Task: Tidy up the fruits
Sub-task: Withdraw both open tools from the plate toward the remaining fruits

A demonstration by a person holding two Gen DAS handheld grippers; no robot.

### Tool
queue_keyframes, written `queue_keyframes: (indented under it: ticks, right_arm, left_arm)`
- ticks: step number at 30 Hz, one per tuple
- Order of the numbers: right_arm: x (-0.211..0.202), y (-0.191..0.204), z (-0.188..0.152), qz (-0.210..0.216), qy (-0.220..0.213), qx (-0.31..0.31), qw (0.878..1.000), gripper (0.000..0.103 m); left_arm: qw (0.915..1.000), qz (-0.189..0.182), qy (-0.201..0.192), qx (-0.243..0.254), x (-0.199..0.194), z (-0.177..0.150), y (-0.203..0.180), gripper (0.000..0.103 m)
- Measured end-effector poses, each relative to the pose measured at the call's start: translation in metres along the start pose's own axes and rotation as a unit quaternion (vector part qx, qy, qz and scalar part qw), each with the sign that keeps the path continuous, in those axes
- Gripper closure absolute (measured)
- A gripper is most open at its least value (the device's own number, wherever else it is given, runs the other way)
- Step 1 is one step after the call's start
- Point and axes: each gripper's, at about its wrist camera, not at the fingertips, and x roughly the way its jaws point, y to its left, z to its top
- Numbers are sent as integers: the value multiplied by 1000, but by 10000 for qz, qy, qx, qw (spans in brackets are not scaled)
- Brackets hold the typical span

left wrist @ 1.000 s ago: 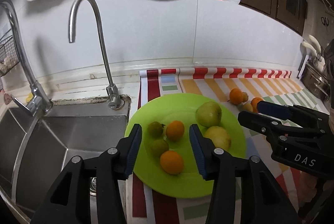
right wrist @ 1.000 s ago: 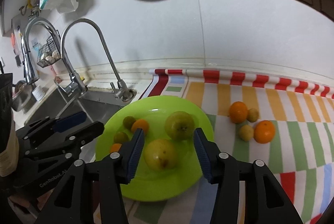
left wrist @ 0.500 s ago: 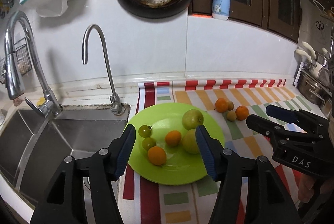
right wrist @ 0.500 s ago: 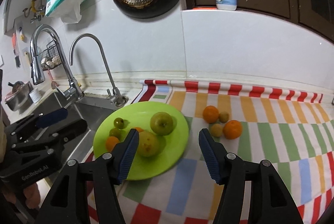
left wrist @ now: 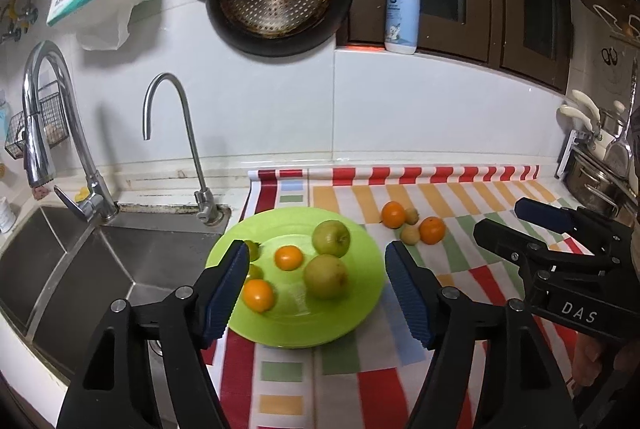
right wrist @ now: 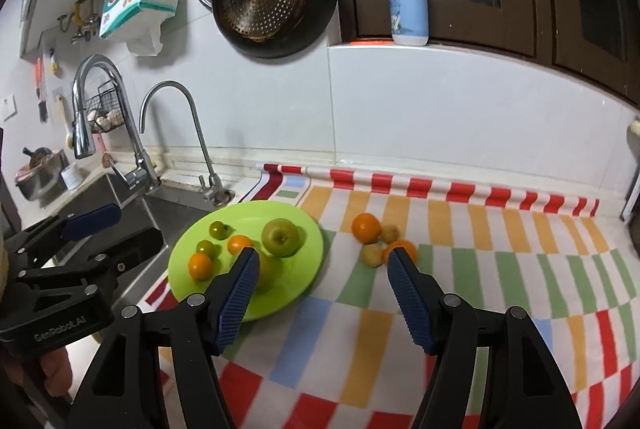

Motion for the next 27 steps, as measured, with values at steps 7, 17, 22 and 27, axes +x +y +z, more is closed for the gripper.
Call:
queue_keyframes:
  ticks: [7, 17, 22, 27]
  right_arm:
    - [-7, -26, 4, 75, -29, -211, 9997, 36]
    - [0, -57, 10, 240, 113, -519, 9983, 36]
    - [6, -66, 16, 371, 128, -615, 9973, 36]
    - [23, -72, 17, 432, 216, -701, 9964, 36]
  left_arm:
    - [9999, 70, -80, -2, -3, 1, -27, 30]
    - [9993, 141, -234, 267, 6, 7, -60, 29]
    - [9994, 47, -205, 292, 18, 10, -67, 29]
    - [9993, -54, -88, 362, 38, 12, -71, 29]
